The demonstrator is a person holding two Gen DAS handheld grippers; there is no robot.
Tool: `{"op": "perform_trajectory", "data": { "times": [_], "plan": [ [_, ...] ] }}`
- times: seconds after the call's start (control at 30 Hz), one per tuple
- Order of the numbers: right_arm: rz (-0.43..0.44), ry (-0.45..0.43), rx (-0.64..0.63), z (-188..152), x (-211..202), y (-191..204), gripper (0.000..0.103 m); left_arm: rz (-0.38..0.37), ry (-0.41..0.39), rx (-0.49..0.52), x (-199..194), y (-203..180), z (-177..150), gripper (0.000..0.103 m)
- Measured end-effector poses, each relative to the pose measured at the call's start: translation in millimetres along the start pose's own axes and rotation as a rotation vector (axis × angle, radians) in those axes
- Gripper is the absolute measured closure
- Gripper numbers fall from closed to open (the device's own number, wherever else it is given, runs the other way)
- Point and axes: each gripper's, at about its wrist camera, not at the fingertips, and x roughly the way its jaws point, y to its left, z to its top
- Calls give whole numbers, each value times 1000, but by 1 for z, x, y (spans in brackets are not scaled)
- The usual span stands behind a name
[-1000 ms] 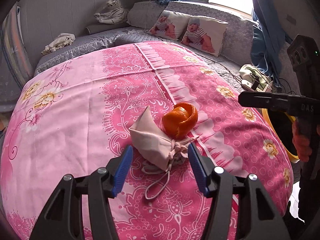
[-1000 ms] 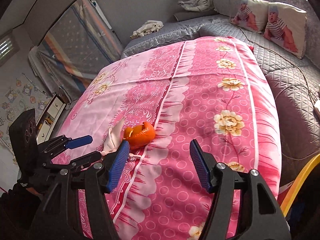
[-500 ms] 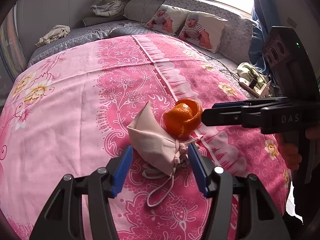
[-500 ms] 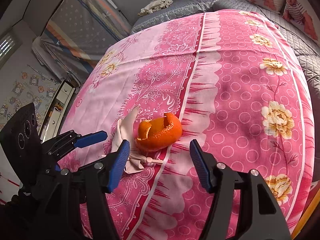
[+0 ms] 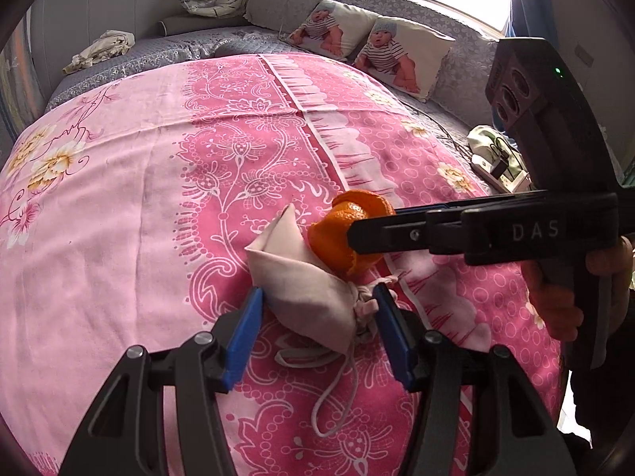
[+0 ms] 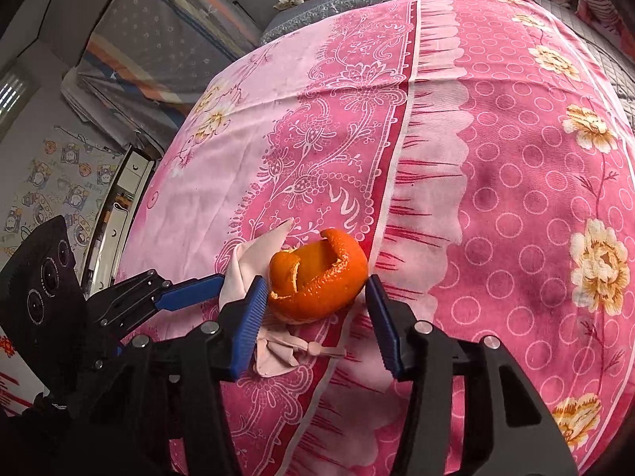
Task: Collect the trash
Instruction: 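Grasp the beige drawstring pouch with the left tool while the right tool grasps the orange, then carry the beige pouch and orange over the bin with both tools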
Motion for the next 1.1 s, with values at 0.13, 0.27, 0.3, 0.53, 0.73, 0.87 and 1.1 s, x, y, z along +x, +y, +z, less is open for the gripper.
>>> {"op": "perform_trajectory", "data": {
  "times": [0.13,0.27,0.3,0.53,0.73,0.87,1.1],
  "plan": [
    [-11,-2,-16,15,5,4,66,3,-5,-2,3,2,2,61],
    [-20,-7,-24,28,11,7,70,-7,-7,-31,5,8,3,69],
    [-20,-9,-26,31,12,7,71,-7,-8,-29,6,8,2,71],
    [-24,-41,-12,43,12,4,79,16,-20,-12,4,5,2,78],
    [-31,-66,8,44,3,-4,81,17,-22,-28,1,6,3,82],
    [-36,-99,21,44,-9,-8,81,26,-23,-28,-3,4,4,84],
    [-34,-166,52,38,-41,-17,81,39,-27,-11,-8,-4,4,86]
  ]
}}
